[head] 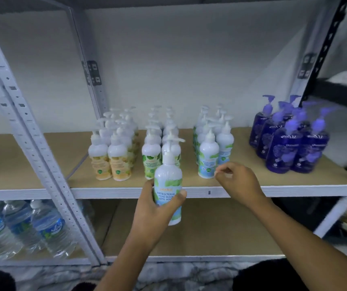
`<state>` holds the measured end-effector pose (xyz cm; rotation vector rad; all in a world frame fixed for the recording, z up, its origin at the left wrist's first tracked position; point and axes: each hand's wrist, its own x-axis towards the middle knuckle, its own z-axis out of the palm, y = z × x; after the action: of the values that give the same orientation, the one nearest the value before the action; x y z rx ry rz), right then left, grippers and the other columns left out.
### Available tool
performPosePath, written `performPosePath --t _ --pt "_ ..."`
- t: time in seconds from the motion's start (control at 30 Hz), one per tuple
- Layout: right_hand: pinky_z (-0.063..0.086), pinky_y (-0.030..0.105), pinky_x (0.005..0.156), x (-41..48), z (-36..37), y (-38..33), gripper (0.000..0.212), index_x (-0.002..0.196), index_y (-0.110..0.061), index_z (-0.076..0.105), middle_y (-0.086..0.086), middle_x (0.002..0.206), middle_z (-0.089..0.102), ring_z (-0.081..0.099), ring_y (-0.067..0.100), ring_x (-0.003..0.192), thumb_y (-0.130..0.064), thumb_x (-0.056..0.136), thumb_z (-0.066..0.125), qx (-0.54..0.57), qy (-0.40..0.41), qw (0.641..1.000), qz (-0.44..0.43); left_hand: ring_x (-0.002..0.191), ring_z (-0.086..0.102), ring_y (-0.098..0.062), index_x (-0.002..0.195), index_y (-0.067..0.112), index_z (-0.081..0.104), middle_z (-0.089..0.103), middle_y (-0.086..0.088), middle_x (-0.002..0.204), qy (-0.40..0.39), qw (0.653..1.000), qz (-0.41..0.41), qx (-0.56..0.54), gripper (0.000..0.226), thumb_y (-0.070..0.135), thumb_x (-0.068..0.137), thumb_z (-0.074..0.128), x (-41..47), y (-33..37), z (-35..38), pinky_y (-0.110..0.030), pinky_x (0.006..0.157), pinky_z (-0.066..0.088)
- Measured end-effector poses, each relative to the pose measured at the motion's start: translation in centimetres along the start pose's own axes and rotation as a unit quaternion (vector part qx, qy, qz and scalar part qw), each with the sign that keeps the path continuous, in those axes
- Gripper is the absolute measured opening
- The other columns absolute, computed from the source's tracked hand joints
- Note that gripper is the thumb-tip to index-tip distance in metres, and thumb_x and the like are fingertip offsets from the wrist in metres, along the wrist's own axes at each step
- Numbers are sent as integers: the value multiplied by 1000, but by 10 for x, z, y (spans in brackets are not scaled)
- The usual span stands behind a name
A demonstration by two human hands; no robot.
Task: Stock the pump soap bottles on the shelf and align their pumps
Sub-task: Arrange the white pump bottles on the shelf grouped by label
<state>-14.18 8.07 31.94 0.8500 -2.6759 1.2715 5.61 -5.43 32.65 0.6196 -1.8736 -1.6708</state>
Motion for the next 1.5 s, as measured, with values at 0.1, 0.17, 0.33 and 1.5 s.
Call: performPosePath --t 0.1,0.17,0.33,1.5 --pt "47 36 91 7 -13 27 16 97 -20 72 -2 104 68 60 20 102 -31 87 65 -39 22 999 4 85 73 -6 111 20 64 75 7 94 -37 999 26 8 38 26 79 83 11 4 35 -18 68 57" --pt "45 39 98 11 -18 40 28 111 -18 71 4 115 66 58 25 110 -33 89 63 -79 32 996 6 89 72 -4 111 26 65 76 10 98 -45 998 45 16 37 27 79 84 23 6 57 -20 73 58" --pt "30 42 114 22 -23 70 53 137 -15 55 5 144 52 44 25 134 -46 95 53 -166 -14 985 44 98 68 -14 108 34 66 69 0 106 -22 992 100 74 46 57 71 82 59 -7 115 -39 85 59" --pt "5 45 120 37 -22 93 48 143 -30 47 -2 161 29 13 24 152 -51 100 40 -193 -89 975 62 111 55 -24 109 17 59 62 1 107 237 942 63 230 51 46 74 84 76 -60 204 -41 99 35"
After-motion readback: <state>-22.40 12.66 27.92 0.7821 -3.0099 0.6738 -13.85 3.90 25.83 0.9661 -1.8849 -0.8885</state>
